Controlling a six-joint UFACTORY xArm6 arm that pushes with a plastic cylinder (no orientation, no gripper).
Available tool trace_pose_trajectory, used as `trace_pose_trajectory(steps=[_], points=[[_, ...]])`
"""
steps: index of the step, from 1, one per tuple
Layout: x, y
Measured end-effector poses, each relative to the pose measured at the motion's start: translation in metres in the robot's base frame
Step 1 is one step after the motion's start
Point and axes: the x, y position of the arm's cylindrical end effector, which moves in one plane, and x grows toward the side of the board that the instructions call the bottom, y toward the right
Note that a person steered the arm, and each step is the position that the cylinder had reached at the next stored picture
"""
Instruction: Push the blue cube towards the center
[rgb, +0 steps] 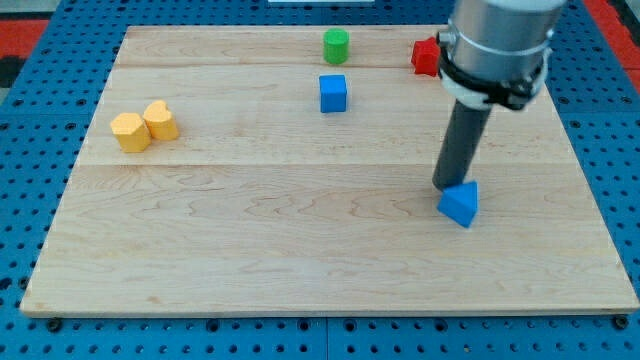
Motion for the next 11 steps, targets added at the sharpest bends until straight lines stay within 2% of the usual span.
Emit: trace_pose_trajectory(steps=[1, 3, 4, 6, 7, 8, 10, 11], points=[[0.032, 0.0], [0.046, 0.03], [-0.012, 0.032], [-0.183, 0.024], [-0.206, -0.03], [-0.201, -0.095], [-0.151, -0.108], [-0.189, -0.133]])
